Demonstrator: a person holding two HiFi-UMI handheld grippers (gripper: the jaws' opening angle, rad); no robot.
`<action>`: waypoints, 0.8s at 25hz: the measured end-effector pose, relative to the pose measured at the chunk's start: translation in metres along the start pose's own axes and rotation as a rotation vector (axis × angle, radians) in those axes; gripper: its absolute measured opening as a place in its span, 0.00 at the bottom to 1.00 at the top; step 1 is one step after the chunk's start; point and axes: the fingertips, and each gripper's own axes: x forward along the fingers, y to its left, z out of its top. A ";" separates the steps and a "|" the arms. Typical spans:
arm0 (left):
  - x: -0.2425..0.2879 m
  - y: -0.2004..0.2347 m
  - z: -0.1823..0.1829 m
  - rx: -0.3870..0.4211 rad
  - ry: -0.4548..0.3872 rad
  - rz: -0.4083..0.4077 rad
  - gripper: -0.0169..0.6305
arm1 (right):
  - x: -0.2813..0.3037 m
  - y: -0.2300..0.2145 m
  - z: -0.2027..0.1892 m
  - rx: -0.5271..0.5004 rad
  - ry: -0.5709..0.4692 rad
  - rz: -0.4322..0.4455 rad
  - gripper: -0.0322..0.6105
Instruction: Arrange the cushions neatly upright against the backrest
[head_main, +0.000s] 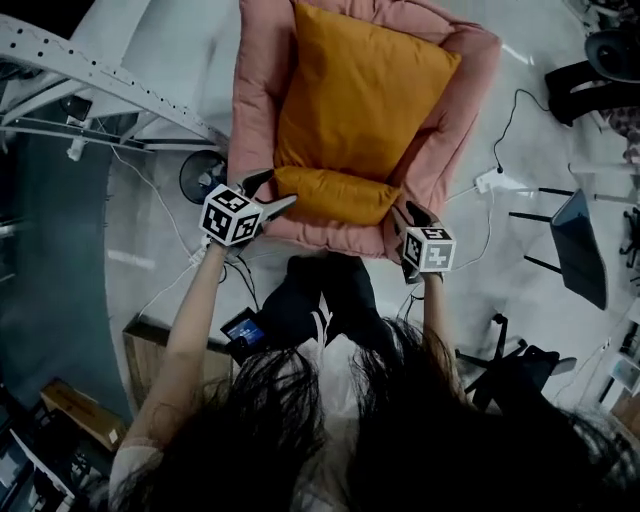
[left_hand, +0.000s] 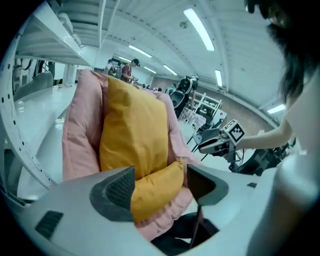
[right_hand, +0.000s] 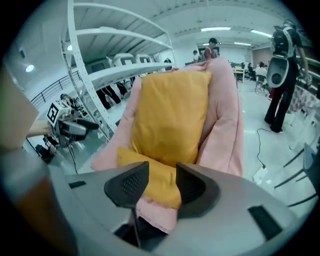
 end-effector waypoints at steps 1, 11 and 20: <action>-0.009 -0.014 0.003 -0.013 -0.033 -0.011 0.53 | -0.011 0.012 0.007 0.013 -0.032 0.010 0.33; -0.081 -0.104 0.013 -0.069 -0.218 -0.101 0.26 | -0.097 0.134 0.039 0.086 -0.294 0.101 0.29; -0.134 -0.116 0.001 -0.043 -0.247 -0.026 0.18 | -0.126 0.191 0.043 0.080 -0.316 0.183 0.22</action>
